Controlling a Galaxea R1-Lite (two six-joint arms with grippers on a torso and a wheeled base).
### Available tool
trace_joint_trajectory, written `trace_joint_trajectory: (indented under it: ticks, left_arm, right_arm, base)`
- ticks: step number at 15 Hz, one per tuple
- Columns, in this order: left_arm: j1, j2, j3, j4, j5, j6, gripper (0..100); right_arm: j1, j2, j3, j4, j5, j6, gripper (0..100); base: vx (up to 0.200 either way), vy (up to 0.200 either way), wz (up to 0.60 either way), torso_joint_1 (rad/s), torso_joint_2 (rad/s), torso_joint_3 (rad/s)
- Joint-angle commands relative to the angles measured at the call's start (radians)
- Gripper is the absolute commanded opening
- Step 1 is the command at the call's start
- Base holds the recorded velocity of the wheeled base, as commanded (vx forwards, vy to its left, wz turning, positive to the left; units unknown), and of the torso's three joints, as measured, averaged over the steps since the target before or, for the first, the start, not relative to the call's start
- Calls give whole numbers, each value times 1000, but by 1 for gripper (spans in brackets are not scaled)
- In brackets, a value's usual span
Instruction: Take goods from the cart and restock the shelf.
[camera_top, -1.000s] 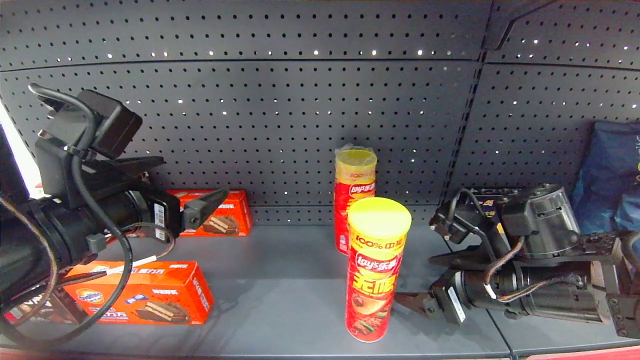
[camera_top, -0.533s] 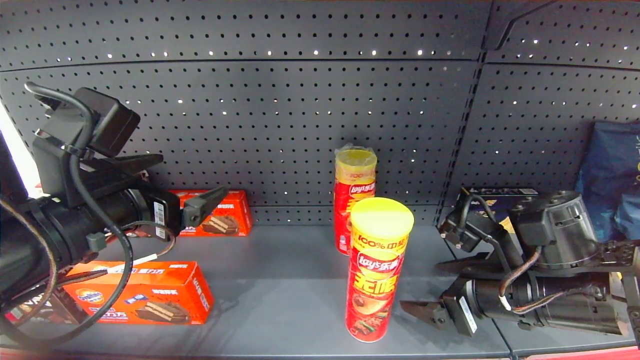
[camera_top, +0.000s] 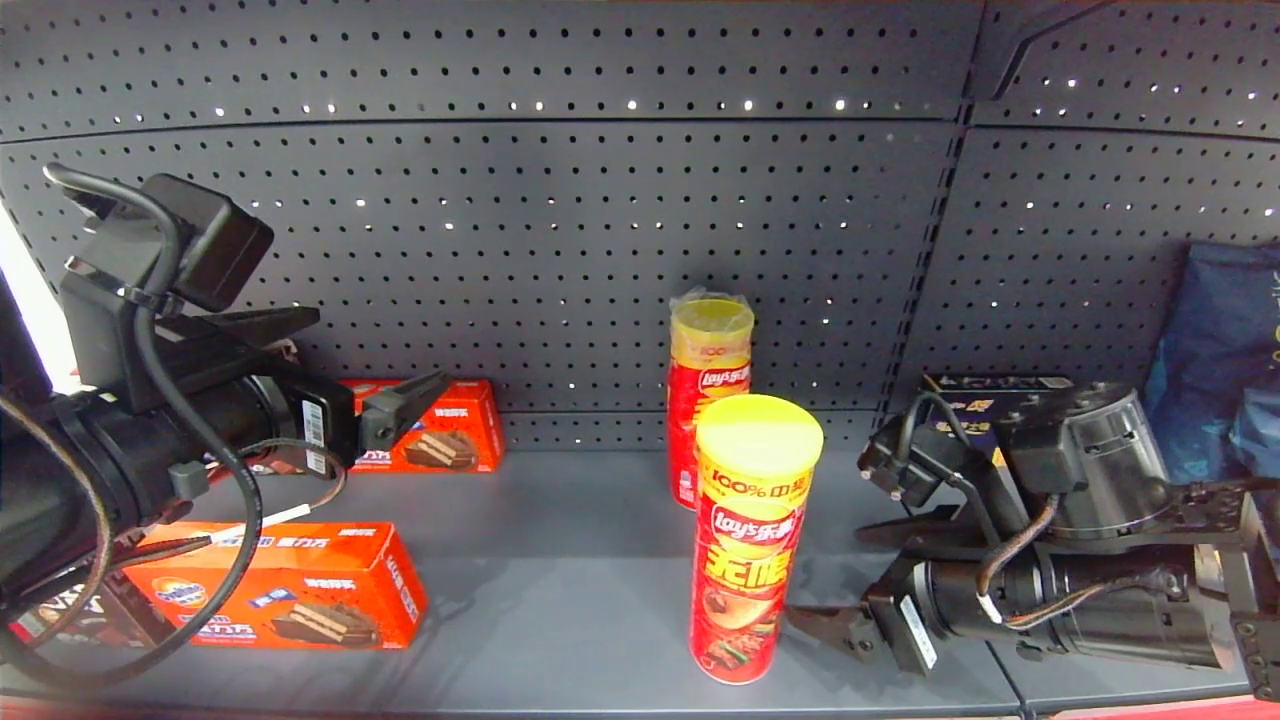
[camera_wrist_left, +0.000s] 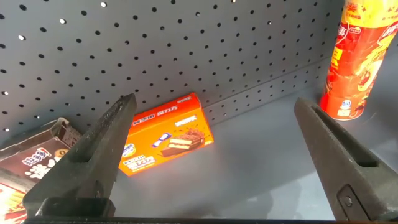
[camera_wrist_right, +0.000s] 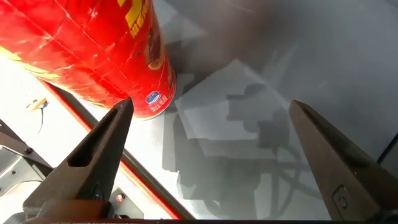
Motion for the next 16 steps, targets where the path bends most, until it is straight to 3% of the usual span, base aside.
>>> trace_joint_trajectory:
  ticks: [1,16]
  left_arm:
    - [0,2,2,1,1,0,100]
    - [0,8,3,0,-1,-2,100]
  right_arm:
    - [-2,17,-7,-1,1,-2,100]
    - [-17,71,-41,-8,2,-2,100]
  base:
    - [0,0,0,0,0,0]
    - [0,0,0,0,0,0]
